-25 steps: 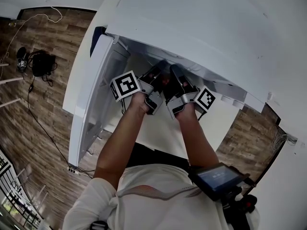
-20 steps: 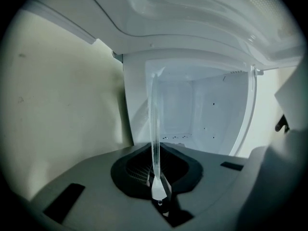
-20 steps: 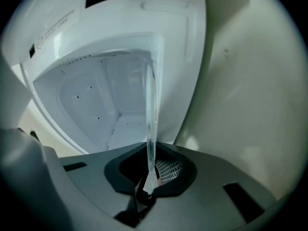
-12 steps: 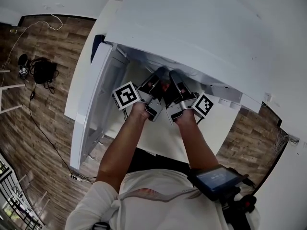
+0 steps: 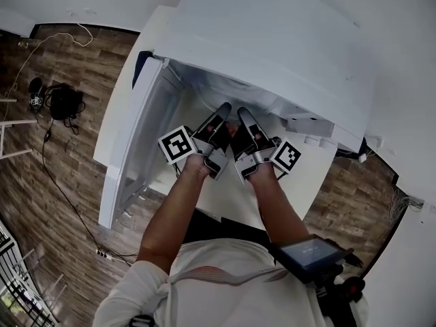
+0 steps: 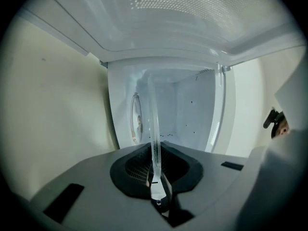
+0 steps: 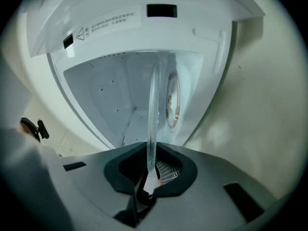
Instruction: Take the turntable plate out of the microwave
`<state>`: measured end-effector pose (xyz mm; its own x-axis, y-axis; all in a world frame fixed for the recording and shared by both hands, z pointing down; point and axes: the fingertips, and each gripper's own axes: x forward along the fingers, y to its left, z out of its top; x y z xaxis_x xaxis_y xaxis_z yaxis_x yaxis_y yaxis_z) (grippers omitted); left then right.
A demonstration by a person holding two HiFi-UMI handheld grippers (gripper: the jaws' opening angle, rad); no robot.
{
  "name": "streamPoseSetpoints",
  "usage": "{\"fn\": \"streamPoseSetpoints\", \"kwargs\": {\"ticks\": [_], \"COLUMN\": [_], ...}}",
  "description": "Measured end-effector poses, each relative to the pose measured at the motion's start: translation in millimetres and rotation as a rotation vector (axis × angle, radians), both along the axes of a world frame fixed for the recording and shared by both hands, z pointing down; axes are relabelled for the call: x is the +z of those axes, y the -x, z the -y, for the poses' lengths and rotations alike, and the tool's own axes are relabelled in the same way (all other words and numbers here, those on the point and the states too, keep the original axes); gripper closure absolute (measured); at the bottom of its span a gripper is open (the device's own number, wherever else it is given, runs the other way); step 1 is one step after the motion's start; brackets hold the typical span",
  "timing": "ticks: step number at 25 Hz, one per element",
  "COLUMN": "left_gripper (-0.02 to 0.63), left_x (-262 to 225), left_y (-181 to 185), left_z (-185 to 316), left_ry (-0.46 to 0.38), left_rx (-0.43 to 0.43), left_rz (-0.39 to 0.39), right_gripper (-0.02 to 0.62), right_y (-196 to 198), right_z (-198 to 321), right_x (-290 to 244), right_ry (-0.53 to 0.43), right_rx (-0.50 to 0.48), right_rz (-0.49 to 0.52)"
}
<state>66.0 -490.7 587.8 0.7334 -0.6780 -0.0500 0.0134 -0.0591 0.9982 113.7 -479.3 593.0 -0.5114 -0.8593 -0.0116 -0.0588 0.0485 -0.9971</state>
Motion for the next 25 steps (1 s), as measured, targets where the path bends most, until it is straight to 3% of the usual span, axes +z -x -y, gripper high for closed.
{"fn": "streamPoseSetpoints", "kwargs": {"ticks": [8,25], "left_gripper": [0.561,0.56], "left_x": [-24,-45], "left_y": [10,28], "left_z": [-48,-147], "left_ry": [-0.007,0.003], "left_rx": [-0.045,-0.156], "left_rz": [-0.002,0.01], "right_gripper": [0.56,0.558], "right_y": [9,26], "right_z": [-45,-139], "right_x": [-26,-44], "right_ry": [-0.032,-0.005], "right_rx": [-0.055,-0.183], "right_rz": [-0.006,0.006]}}
